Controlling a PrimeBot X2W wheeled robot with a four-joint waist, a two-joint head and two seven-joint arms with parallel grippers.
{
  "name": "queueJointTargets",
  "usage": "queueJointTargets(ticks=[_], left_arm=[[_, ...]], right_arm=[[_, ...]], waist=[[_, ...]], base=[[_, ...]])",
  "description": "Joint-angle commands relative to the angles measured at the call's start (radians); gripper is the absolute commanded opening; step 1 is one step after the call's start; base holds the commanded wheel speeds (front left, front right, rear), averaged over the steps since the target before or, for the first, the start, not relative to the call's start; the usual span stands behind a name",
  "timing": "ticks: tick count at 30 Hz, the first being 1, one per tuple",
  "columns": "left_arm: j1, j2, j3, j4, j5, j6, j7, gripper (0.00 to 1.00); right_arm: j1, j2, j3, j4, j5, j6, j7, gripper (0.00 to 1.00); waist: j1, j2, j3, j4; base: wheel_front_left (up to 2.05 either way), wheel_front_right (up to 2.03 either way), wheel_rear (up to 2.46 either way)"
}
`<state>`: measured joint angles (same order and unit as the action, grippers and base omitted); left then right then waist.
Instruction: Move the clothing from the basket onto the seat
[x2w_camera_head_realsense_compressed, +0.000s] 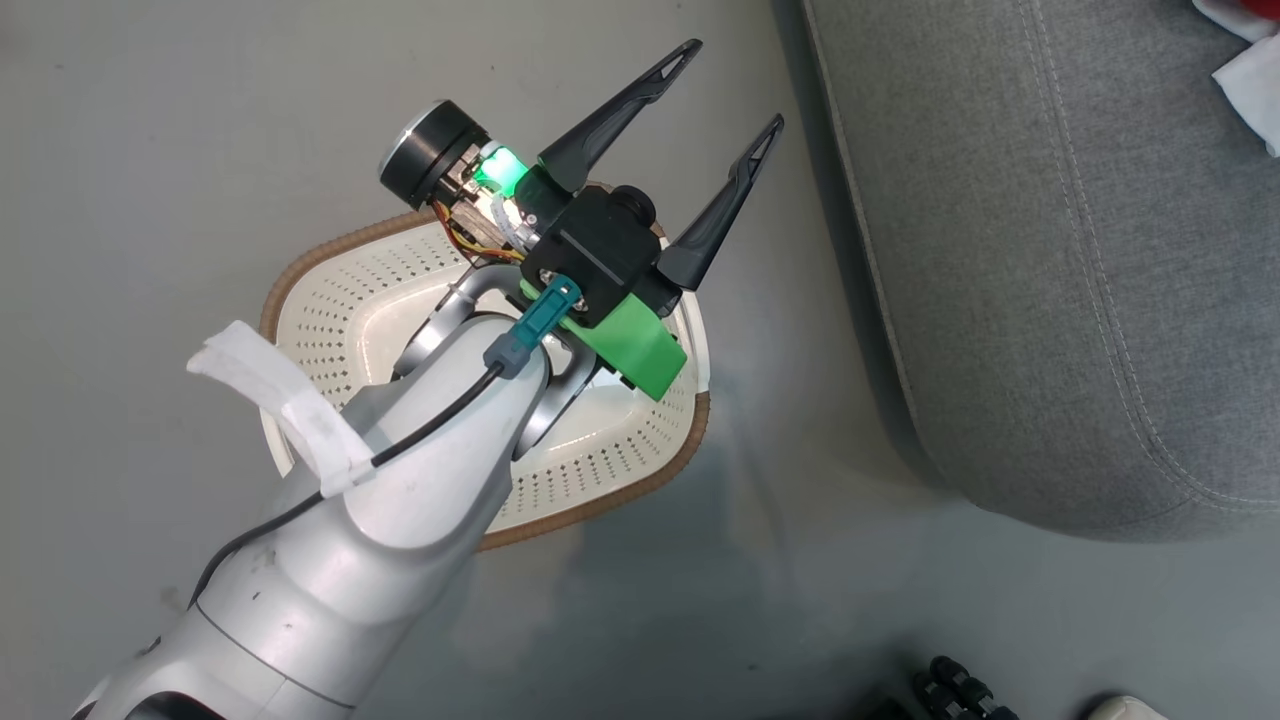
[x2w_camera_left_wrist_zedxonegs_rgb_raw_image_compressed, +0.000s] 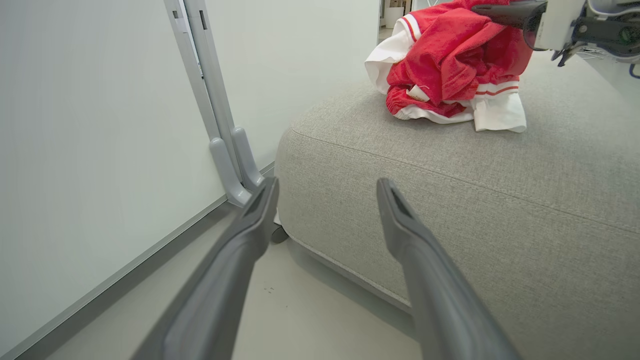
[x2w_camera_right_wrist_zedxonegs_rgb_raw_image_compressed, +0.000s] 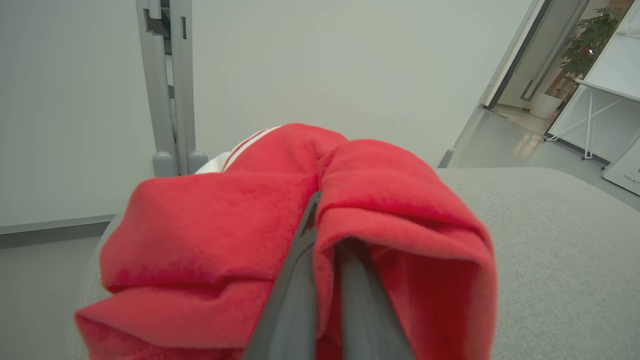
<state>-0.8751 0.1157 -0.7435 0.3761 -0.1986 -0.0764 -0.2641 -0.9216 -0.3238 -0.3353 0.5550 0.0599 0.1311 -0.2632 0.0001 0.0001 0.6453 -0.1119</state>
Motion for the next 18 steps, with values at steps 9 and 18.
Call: queueJointTargets(ticks=[9, 18], left_arm=[[0.063, -0.002, 0.026, 0.003, -0.009, 0.000, 0.000, 1.00], [0.167, -0.013, 0.061, 0.000, -0.023, 0.005, 0.000, 1.00]], right_arm=[[0.106, 0.035, 0.003, -0.036, -0.024, -0.001, -0.002, 1.00], [0.303, 0.076, 0.017, -0.167, -0.006, -0.001, -0.002, 1.00]], waist=[[-0.0001, -0.0001, -0.091, -0.008], [-0.0001, -0.0001, -0.220, 0.014]], base=[[0.00, 0.00, 0.00], [0.00, 0.00, 0.00]])
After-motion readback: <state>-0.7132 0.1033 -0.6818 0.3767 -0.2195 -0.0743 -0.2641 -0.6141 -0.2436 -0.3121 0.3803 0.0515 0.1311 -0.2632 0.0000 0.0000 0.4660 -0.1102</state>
